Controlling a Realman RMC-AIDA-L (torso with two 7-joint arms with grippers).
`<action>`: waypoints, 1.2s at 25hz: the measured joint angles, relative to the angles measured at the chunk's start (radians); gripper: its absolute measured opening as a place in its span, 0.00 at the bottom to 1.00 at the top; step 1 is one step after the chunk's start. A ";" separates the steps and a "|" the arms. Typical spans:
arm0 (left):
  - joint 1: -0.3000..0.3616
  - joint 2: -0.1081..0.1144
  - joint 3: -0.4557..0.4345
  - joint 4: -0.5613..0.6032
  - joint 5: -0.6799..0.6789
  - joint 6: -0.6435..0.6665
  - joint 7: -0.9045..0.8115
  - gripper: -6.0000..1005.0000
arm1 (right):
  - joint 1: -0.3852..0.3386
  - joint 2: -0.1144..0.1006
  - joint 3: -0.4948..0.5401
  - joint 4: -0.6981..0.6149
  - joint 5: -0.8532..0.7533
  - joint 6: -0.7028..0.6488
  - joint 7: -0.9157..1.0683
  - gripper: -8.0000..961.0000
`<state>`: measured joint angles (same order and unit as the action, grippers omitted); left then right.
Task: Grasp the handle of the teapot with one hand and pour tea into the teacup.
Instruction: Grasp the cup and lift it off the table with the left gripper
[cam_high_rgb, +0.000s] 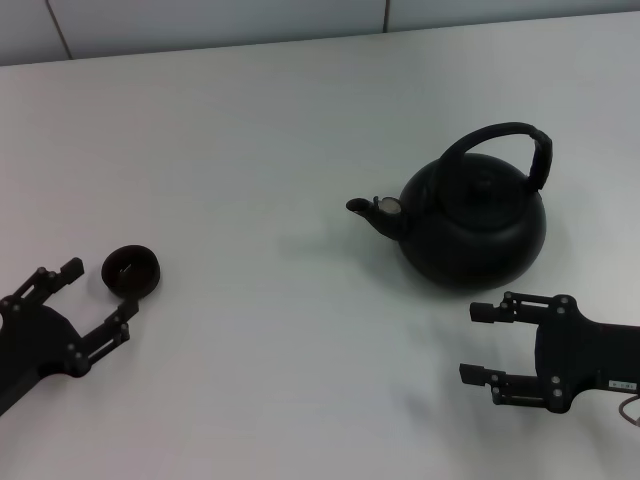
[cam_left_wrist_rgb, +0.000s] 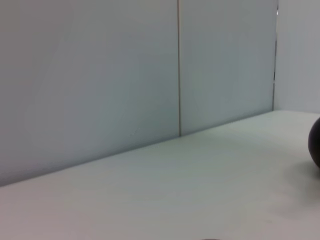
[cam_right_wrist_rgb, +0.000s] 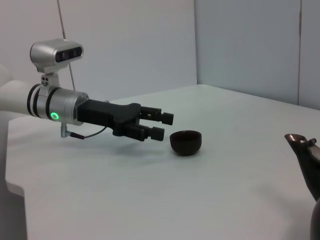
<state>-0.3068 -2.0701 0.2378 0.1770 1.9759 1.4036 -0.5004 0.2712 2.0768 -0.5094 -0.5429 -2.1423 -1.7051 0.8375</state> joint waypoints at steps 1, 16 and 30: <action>0.000 0.000 0.002 -0.003 0.000 -0.006 0.000 0.80 | 0.000 0.000 0.000 0.000 0.000 0.000 0.000 0.72; -0.021 -0.001 0.003 -0.027 -0.005 -0.076 0.012 0.80 | 0.005 0.000 0.000 0.000 -0.001 -0.004 0.007 0.72; -0.099 -0.002 -0.009 -0.084 -0.009 -0.174 0.040 0.80 | 0.007 0.000 0.000 0.000 0.004 -0.008 0.009 0.72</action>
<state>-0.4062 -2.0718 0.2287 0.0930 1.9671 1.2292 -0.4601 0.2780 2.0768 -0.5093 -0.5430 -2.1382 -1.7135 0.8467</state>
